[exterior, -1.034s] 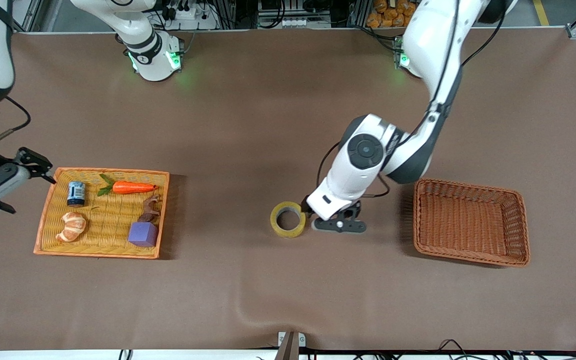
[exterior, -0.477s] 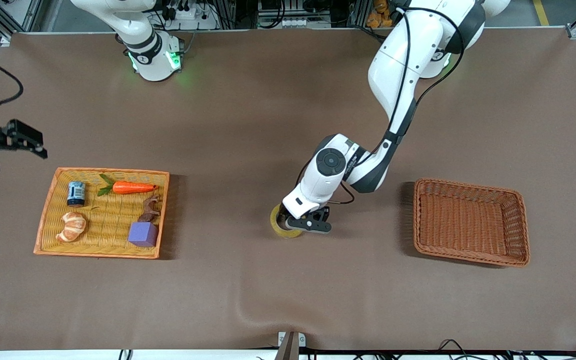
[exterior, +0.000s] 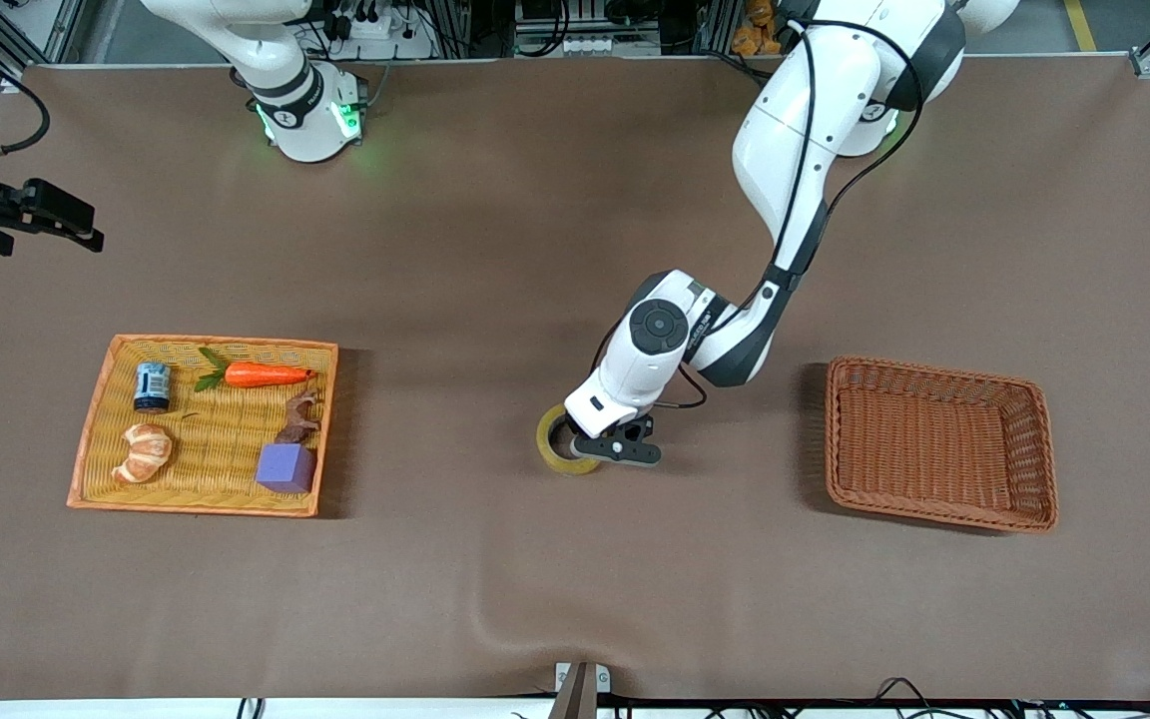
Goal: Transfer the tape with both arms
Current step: 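Retract the right gripper while the left gripper reaches down to the tape, then grasp the tape roll with the left gripper and carry it into the basket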
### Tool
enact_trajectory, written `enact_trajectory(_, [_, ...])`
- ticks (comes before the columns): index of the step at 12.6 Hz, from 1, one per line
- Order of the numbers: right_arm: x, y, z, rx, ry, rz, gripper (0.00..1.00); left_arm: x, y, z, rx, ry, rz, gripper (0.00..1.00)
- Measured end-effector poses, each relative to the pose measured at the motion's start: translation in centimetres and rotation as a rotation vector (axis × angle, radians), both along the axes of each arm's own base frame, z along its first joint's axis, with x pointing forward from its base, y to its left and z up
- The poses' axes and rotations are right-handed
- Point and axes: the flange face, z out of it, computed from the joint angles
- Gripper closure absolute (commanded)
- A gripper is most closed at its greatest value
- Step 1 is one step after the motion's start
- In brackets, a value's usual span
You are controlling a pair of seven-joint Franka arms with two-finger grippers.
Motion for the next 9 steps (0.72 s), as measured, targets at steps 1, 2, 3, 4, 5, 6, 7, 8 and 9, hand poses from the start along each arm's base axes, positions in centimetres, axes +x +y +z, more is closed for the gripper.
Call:
enact_trajectory(1, [0.0,-0.2,-0.1,0.0,0.002,-0.006,0.0,0.4,0.5,0.6,0.003,-0.009,0.007,1.0])
enact_trajectory(2, [0.0,-0.5,-0.2,0.002,0.002,-0.013,0.0,1.0,1.4,1.8,0.008,-0.018,0.02,1.0])
enact_trajectory(3, [0.0,-0.7,-0.2,0.003,0.0,-0.02,0.0,1.8,3.2,3.7,0.017,-0.024,0.04,1.0])
enact_trajectory(4, [0.0,-0.8,-0.2,0.007,-0.001,-0.022,0.0,2.8,5.8,6.4,0.031,-0.027,0.054,1.0])
enact_trajectory(5, [0.0,-0.7,0.0,0.017,-0.004,-0.023,0.0,3.9,9.6,9.5,0.05,-0.028,0.052,1.0])
enact_trajectory(6, [-0.2,-0.6,0.2,0.026,-0.008,-0.022,0.0,4.9,14.7,12.6,0.076,-0.024,0.037,1.0])
enact_trajectory(7, [-0.4,-0.5,0.6,0.029,-0.014,-0.021,0.0,5.5,20.4,14.9,0.1,-0.015,0.03,1.0])
enact_trajectory(8, [-0.5,-0.5,0.8,0.03,-0.019,-0.022,0.0,5.5,25.8,16.1,0.117,-0.002,0.046,1.0])
enact_trajectory(9, [-0.5,-0.6,0.9,0.031,-0.021,-0.024,0.0,5.1,30.7,16.3,0.13,0.016,0.07,1.0])
